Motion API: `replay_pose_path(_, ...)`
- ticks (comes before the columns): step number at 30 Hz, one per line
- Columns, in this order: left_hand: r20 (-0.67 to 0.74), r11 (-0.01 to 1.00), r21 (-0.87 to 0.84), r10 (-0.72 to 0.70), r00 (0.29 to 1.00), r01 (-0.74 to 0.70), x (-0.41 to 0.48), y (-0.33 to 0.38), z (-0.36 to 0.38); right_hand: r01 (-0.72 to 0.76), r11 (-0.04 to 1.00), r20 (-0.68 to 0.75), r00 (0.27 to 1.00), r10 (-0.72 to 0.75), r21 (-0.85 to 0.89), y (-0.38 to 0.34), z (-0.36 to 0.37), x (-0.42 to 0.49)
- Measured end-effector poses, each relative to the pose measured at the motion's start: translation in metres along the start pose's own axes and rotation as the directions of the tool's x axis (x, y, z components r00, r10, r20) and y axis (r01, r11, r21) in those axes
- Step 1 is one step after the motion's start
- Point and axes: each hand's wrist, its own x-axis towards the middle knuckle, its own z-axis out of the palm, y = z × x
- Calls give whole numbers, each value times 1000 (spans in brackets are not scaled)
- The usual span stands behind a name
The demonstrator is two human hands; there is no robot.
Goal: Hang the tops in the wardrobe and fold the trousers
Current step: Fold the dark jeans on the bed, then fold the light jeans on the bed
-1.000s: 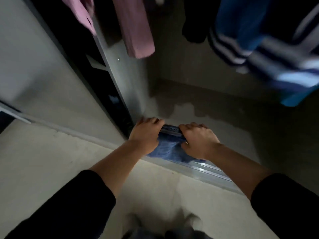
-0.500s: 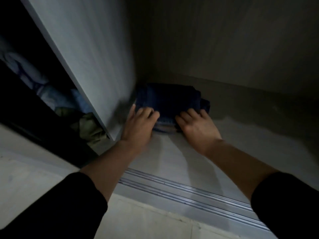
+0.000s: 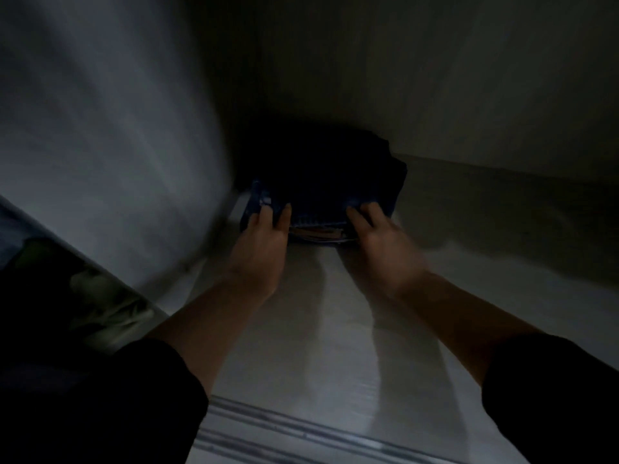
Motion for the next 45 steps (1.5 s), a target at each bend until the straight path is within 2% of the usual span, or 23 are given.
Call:
replay_pose_path(5,112,996,-79,-26,993,35,27,-3,10,5,998,39,999,-8,62,4,-1,23)
replay_pose_path(11,243,979,-177,-52,969,97,23,1,0,-51,977,159,987,18,206,6,-3,12)
replay_pose_path(14,236,966,-249,-16,972,76,-6,7,0,-133,927,217,974,58,350,1,-10,-14)
replay_pose_path(16,230,962,-268,2,973,61,-31,13,-5,-177,891,160,980,119,418,-7,-16,-40)
replay_pose_path(18,215,957,-282,-12,977,73,-54,24,-20,-219,884,140,974,177,413,-17,-31,-69)
replay_pose_path(20,185,946,-317,-4,983,64,-76,37,-45,-274,873,197,958,210,404,-26,-59,-96)
replay_pose_path(24,221,948,-319,73,973,1,-128,65,-122,-363,840,234,928,289,403,-50,-140,-148)
replay_pose_path(28,244,961,-271,125,962,-57,-175,88,-222,-445,846,308,881,357,292,-77,-236,-203)
replay_pose_path(35,330,946,-254,279,902,-200,-245,138,-440,-534,832,349,816,461,150,-111,-452,-300)
replay_pose_path(40,337,900,-243,429,838,-363,-290,182,-566,-680,712,339,721,604,176,-132,-579,-387)
replay_pose_path(45,333,795,-238,606,722,-558,-327,252,-636,-806,566,269,591,760,172,-125,-656,-478)
